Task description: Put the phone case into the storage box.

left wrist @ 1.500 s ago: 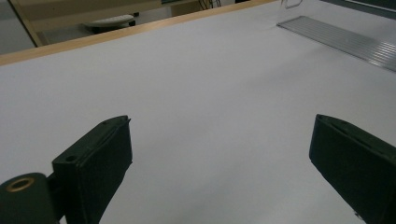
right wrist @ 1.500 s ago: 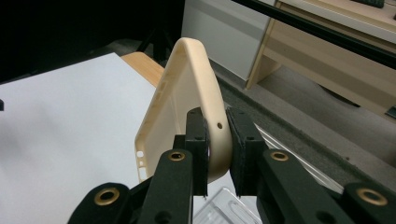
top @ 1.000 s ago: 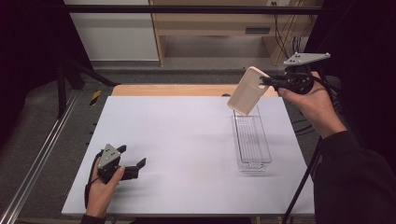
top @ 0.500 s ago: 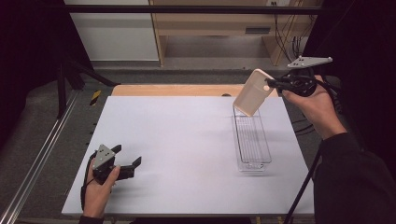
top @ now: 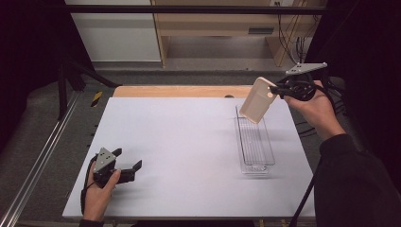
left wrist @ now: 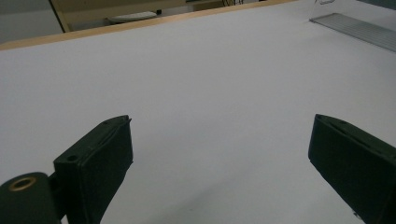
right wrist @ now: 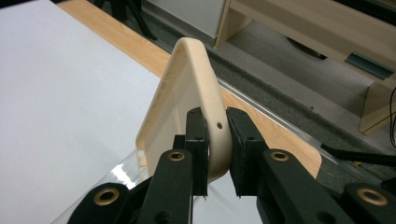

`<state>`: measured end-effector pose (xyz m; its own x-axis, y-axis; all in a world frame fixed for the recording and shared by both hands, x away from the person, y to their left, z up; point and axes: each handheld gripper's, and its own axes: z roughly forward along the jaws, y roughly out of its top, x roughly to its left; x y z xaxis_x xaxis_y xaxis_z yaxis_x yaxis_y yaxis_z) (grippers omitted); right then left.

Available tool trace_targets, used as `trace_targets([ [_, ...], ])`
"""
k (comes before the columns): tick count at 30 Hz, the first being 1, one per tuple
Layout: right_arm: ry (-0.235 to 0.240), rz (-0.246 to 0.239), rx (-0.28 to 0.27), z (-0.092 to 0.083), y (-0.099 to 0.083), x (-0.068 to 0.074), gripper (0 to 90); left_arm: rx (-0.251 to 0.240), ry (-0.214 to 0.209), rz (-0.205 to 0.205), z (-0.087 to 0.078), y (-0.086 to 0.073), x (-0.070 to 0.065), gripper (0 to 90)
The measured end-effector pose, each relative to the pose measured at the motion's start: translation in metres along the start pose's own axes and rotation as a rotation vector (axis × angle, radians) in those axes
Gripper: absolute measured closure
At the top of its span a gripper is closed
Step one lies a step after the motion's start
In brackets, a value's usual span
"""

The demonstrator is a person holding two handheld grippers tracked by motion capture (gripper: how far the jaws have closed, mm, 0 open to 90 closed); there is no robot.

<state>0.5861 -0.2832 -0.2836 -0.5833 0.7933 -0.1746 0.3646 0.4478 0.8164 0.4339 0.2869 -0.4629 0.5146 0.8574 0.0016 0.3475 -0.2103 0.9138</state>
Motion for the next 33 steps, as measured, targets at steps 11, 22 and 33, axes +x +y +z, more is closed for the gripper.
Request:
trace_targets([
  [11, -0.004, -0.008, 0.034, 0.02, -0.006, -0.002, 79.3, -0.043, -0.003, 0.012, -0.004, 0.002, -0.001, 5.8],
  [22, -0.023, -0.018, 0.051, 0.026, -0.011, -0.001, 79.3, -0.05, 0.007, 0.017, -0.005, 0.002, -0.001, 5.6],
  [33, -0.036, -0.034, 0.064, 0.038, -0.009, 0.003, 79.2, -0.058, 0.01, 0.005, -0.008, 0.001, 0.003, 5.6],
])
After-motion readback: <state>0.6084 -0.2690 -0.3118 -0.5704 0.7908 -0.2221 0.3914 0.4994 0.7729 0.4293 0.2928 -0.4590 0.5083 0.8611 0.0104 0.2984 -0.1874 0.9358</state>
